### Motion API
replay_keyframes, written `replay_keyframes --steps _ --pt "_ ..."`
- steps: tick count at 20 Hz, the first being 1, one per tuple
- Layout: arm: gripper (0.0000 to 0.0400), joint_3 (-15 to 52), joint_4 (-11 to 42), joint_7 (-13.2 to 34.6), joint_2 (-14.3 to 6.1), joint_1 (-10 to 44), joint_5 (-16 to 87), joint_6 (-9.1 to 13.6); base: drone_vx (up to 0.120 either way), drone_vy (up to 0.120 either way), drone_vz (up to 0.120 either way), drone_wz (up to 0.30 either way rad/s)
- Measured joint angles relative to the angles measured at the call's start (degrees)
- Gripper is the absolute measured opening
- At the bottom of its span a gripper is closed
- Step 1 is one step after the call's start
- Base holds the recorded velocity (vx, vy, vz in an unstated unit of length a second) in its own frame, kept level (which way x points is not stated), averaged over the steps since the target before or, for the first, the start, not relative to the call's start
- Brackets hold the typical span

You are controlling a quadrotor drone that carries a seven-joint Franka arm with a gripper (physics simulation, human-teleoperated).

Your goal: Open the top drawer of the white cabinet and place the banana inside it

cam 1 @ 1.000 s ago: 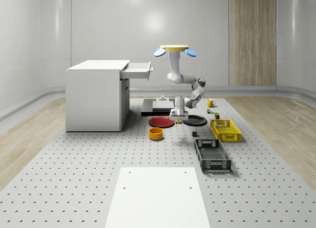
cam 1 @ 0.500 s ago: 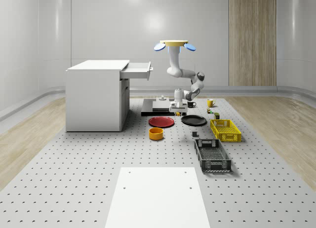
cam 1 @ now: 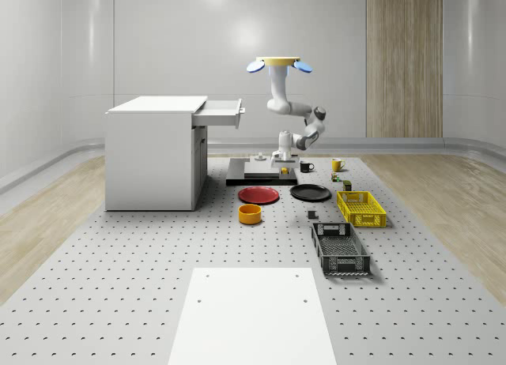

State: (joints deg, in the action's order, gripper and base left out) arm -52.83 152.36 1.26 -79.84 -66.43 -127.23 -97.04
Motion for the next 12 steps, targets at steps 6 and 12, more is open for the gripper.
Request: replay_keyframes --steps 6,12 --pt "0.0192 0.06 0.04 0.18 0.30 0.24 -0.17 0.28 -0.120 0.000 0.120 0.000" --pt "0.0192 0.11 0.07 0.35 0.57 0.47 -0.32 0.54 -0.120 0.000 0.120 0.000"
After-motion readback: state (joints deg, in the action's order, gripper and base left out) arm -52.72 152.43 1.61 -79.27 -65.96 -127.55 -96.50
